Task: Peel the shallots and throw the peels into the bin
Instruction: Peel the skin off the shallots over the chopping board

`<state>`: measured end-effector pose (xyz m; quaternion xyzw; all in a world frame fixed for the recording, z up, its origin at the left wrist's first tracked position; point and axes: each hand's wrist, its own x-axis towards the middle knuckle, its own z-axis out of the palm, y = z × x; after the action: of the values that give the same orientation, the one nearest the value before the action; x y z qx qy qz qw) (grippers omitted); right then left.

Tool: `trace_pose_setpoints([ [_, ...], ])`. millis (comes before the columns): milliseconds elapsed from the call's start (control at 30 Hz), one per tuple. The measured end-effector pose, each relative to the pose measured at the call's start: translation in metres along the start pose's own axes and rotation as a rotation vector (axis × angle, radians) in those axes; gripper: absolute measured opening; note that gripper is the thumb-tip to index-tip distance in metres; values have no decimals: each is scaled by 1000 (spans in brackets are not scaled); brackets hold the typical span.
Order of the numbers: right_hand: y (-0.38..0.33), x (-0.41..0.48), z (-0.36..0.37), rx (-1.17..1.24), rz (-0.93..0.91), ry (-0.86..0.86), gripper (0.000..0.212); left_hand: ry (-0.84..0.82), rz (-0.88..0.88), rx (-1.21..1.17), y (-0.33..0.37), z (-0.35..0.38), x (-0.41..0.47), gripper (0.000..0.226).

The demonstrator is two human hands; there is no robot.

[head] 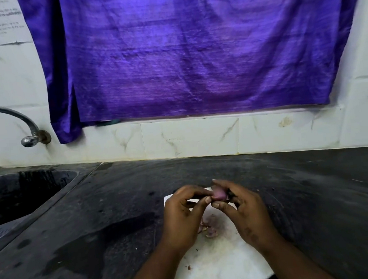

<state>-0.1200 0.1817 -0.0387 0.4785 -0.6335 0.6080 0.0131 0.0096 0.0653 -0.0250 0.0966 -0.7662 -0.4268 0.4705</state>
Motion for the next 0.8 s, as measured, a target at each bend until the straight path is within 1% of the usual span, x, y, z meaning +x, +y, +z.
trace_pose_setpoints([
  [100, 1, 2, 0, 77, 55, -16, 39, 19, -4, -36, 0, 0, 1, 13],
  [233, 1, 3, 2, 208, 90, -50, 27, 58, -139, -135, 2, 1, 2, 12],
  [333, -1, 4, 2, 291, 146, -52, 34, 33, -152, -166, 0, 1, 2, 9],
  [467, -2, 3, 1, 302, 169, -135, 40, 24, -189, -181, 2, 2, 0, 6],
  [567, -1, 0, 4, 349, 223, -192, 60, 19, -192, -179, 1, 3, 0, 8],
  [600, -2, 0, 4, 333, 225, -185, 61, 10, -184, -172, 0, 3, 0, 10],
  [667, -3, 1, 4, 267, 214, -171, 57, -5, -164, -158, -2, 4, 1, 10],
  [800, -6, 0, 3, 233, 215, -212, 50, -26, -188, -213, -4, 3, 2, 10],
])
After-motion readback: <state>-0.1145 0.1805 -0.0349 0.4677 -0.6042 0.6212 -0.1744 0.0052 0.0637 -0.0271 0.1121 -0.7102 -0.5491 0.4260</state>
